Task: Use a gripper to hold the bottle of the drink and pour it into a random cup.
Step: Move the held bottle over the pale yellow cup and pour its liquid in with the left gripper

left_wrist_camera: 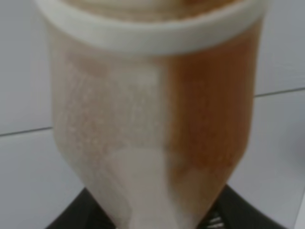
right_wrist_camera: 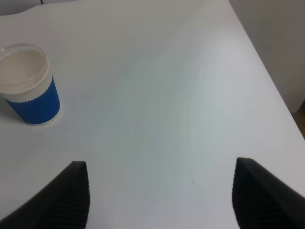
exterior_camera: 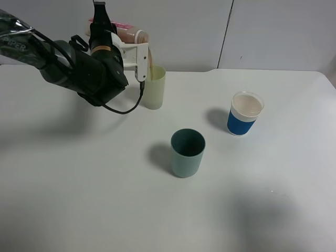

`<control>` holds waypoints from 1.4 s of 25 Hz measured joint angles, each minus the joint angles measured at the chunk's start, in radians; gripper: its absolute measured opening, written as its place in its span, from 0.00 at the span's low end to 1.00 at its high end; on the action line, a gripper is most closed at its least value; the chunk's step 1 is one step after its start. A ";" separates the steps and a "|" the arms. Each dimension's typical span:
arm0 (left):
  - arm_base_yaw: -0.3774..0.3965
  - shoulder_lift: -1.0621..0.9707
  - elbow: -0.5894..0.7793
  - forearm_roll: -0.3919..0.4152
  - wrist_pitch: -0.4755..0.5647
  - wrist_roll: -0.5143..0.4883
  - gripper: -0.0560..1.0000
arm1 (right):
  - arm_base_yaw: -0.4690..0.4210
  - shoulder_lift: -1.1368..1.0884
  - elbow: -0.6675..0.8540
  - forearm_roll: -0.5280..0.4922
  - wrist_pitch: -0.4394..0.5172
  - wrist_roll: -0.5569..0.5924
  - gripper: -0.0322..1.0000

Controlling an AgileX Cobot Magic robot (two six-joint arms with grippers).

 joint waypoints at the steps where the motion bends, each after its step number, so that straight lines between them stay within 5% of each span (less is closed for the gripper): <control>1: 0.000 0.000 0.000 0.000 -0.002 0.000 0.39 | 0.000 0.000 0.000 0.000 0.000 0.000 0.65; 35: 0.000 0.000 0.000 0.025 -0.020 0.025 0.39 | 0.000 0.000 0.000 0.000 -0.001 0.000 0.65</control>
